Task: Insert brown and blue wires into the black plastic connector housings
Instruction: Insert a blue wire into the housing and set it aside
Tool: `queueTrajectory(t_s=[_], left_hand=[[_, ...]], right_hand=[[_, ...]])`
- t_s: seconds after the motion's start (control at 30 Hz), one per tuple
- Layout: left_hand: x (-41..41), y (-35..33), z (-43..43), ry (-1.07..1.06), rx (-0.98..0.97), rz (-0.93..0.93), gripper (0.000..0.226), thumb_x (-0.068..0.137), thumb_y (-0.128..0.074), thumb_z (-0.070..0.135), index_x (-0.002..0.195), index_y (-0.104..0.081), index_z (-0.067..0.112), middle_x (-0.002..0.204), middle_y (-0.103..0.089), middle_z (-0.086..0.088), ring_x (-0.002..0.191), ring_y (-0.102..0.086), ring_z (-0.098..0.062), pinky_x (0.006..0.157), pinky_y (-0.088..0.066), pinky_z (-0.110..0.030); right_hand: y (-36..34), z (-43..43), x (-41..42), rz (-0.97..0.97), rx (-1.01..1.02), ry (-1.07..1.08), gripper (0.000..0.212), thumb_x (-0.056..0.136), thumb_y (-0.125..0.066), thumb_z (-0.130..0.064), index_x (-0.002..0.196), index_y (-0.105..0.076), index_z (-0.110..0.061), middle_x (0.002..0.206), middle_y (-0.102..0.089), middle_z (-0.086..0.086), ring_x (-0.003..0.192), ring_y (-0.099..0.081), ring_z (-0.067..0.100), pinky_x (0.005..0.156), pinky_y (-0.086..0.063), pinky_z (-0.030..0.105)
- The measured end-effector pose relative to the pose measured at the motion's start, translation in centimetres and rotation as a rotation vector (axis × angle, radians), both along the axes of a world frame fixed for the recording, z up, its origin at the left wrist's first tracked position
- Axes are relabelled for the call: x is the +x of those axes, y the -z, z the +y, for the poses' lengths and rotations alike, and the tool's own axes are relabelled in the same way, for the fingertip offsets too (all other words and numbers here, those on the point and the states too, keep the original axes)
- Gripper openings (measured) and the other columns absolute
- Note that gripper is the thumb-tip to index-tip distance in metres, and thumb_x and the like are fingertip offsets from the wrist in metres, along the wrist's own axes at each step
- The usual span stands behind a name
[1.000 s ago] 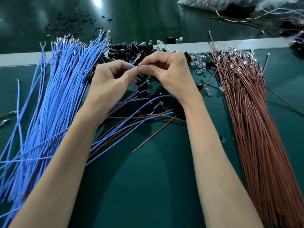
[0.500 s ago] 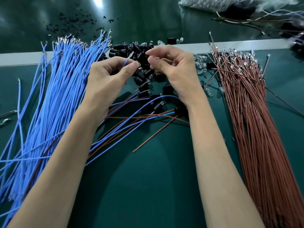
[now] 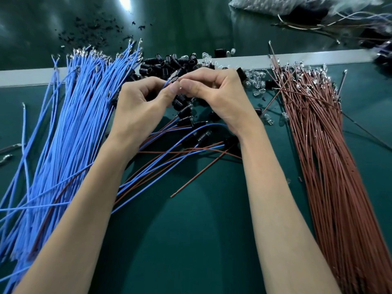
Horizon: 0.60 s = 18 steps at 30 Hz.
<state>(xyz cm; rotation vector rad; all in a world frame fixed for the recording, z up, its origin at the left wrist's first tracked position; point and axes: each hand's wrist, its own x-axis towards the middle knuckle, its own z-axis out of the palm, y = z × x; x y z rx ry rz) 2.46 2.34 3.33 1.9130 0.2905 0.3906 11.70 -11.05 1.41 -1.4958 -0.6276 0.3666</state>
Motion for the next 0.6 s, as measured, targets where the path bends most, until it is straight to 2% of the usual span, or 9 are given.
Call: queueTrajectory(t_s=[0.1,0.2,0.27,0.4,0.53,0.6], left_hand=[[0.05,0.15,0.02,0.016,0.047,0.021,0.023,0.094,-0.06,0.022,0.071,-0.063,0.024,0.049,-0.053,0.019,0.047,-0.043,0.004,0.052,-0.031,-0.009],[-0.07,0.12,-0.17,0.06,0.065,0.012,0.02,0.095,-0.057,0.021,0.079,-0.067,0.016,0.054,-0.056,0.018,0.049,-0.046,0.005,0.053,-0.031,-0.007],[-0.11,-0.01,-0.16,0.085,0.072,-0.005,0.02,0.097,-0.054,0.023,0.083,-0.068,0.017,0.062,-0.059,0.013,0.053,-0.045,0.001,0.055,-0.033,-0.01],[-0.07,0.04,-0.15,0.106,0.076,-0.014,0.02,0.098,-0.052,0.022,0.083,-0.065,0.023,0.062,-0.061,0.01,0.055,-0.039,-0.013,0.051,-0.031,-0.02],[-0.02,0.14,-0.27,0.102,0.081,0.02,0.017,0.095,-0.057,0.021,0.085,-0.066,0.011,0.06,-0.06,0.012,0.049,-0.046,0.001,0.052,-0.032,-0.011],[0.06,0.26,-0.36,0.103,0.087,0.046,0.014,0.094,-0.06,0.019,0.089,-0.067,0.007,0.065,-0.062,0.009,0.056,-0.053,0.005,0.058,-0.036,-0.009]], right_hand=[[-0.05,0.13,0.04,0.0,-0.023,0.011,0.009,0.082,-0.072,-0.003,0.089,-0.073,-0.008,0.081,-0.072,0.002,0.081,-0.07,0.012,0.078,-0.054,0.023],[-0.07,0.16,0.08,0.01,-0.029,0.033,0.011,0.082,-0.07,0.001,0.089,-0.072,-0.006,0.077,-0.072,-0.001,0.076,-0.069,0.009,0.074,-0.053,0.021],[-0.07,0.13,0.02,0.025,-0.029,0.026,0.01,0.083,-0.069,0.001,0.089,-0.072,-0.006,0.077,-0.073,0.0,0.078,-0.07,0.011,0.075,-0.053,0.021],[-0.29,-0.02,-0.06,0.067,-0.01,0.002,0.01,0.089,-0.065,-0.011,0.083,-0.074,-0.012,0.076,-0.074,-0.001,0.079,-0.07,0.012,0.073,-0.052,0.021],[-0.54,0.19,-0.23,0.042,-0.036,0.004,0.005,0.083,-0.072,-0.014,0.08,-0.074,-0.016,0.073,-0.074,-0.002,0.075,-0.069,0.009,0.073,-0.052,0.02],[-0.52,0.17,-0.12,0.026,-0.055,0.031,0.006,0.082,-0.073,-0.01,0.078,-0.074,-0.015,0.069,-0.072,-0.004,0.07,-0.067,0.006,0.069,-0.051,0.018]])
